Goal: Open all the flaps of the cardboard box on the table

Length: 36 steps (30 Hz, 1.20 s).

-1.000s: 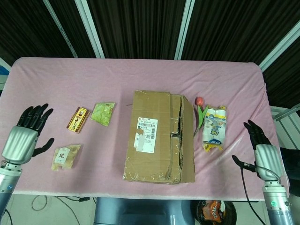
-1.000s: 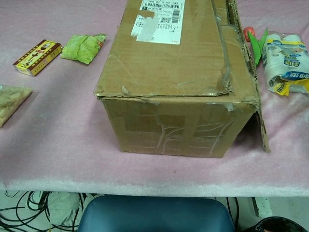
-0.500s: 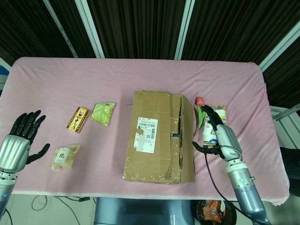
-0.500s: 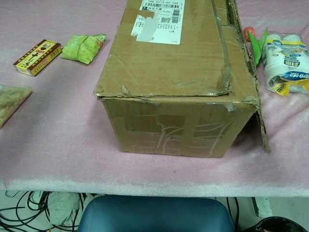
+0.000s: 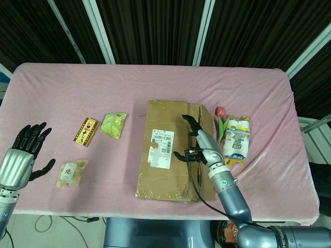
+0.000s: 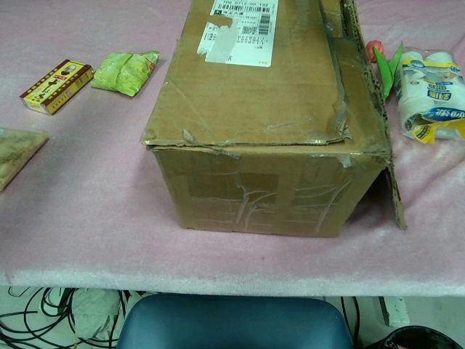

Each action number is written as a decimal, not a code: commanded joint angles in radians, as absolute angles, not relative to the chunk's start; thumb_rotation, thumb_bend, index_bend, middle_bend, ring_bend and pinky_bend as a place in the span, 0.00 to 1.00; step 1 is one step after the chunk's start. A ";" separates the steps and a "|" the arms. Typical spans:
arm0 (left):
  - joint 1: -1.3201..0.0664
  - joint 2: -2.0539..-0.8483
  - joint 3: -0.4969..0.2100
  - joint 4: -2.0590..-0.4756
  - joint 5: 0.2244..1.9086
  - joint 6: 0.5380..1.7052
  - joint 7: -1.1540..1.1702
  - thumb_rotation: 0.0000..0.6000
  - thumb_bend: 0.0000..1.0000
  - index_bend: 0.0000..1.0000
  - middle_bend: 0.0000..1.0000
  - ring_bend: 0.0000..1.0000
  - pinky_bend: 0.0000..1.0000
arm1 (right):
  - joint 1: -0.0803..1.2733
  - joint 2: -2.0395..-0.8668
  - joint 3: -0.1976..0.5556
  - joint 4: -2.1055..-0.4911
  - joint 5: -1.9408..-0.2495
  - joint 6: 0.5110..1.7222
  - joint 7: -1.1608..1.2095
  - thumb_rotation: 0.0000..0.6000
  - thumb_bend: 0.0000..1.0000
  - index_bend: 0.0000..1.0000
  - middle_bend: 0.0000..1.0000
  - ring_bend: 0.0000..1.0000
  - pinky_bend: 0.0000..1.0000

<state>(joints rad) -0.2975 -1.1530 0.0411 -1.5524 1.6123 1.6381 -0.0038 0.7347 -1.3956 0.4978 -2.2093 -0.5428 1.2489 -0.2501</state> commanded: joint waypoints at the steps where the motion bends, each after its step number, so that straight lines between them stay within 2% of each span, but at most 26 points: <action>1: -0.295 -1.159 0.039 -1.544 1.615 1.631 -0.007 1.00 0.25 0.00 0.00 0.03 0.06 | 0.761 -1.424 0.503 -2.187 -0.521 1.264 -0.264 1.00 0.31 0.00 0.00 0.07 0.25; 13: -0.282 -1.178 0.020 -1.506 1.632 1.623 -0.028 1.00 0.25 0.00 0.00 0.03 0.06 | 0.791 -1.482 0.482 -2.123 -0.494 1.303 -0.268 1.00 0.31 0.00 0.00 0.07 0.25; 36: -0.266 -1.172 -0.008 -1.513 1.638 1.597 -0.046 1.00 0.25 0.00 0.00 0.03 0.05 | 0.777 -1.472 0.461 -2.093 -0.497 1.325 -0.271 1.00 0.31 0.00 0.00 0.07 0.25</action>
